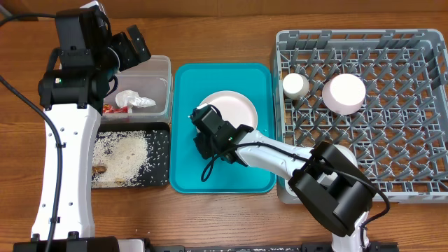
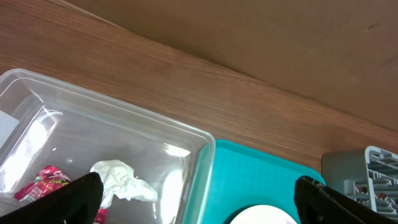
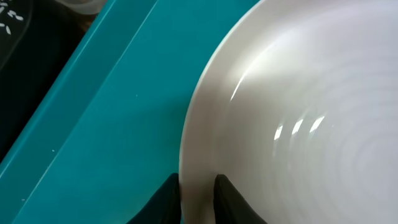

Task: Sort waste into correct bins and load items into the dishwasher
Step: 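Grip the white plate's edge with the right gripper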

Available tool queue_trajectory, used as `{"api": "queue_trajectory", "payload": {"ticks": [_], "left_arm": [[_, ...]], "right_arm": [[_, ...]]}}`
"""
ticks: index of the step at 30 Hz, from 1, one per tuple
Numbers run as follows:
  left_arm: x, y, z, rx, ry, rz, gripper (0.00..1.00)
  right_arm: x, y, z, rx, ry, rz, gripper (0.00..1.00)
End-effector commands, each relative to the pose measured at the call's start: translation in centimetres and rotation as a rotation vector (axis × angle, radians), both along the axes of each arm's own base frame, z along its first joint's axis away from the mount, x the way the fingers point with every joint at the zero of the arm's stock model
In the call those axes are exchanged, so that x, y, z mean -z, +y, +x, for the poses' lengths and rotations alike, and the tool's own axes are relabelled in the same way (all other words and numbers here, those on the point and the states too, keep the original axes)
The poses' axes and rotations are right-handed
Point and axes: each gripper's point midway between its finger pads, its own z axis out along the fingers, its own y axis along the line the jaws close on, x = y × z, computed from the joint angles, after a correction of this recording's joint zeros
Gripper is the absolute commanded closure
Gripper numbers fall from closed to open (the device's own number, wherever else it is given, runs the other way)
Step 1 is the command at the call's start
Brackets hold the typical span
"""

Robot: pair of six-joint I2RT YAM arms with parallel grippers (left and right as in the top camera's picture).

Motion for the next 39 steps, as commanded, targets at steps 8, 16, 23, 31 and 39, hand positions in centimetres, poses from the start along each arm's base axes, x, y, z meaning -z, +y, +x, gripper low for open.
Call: {"api": "queue_trajectory", "payload": {"ticks": [8, 16, 23, 31, 39], "left_arm": [[-0.4, -0.1, 0.1, 0.008, -0.011, 0.019, 0.00], [-0.4, -0.1, 0.1, 0.008, -0.011, 0.019, 0.00], [-0.4, -0.1, 0.1, 0.008, -0.011, 0.019, 0.00], [-0.4, -0.1, 0.1, 0.008, -0.011, 0.019, 0.00], [-0.4, -0.1, 0.1, 0.008, -0.011, 0.018, 0.00]], "right_arm": [[0.8, -0.6, -0.2, 0.007, 0.002, -0.033, 0.90], [0.9, -0.9, -0.3, 0.009, 0.009, -0.044, 0.92], [1.2, -1.3, -0.7, 0.008, 0.027, -0.064, 0.89], [1.7, -2.0, -1.3, 0.007, 0.055, -0.096, 0.88], [2.0, -2.5, -1.8, 0.007, 0.076, -0.120, 0.76]]}}
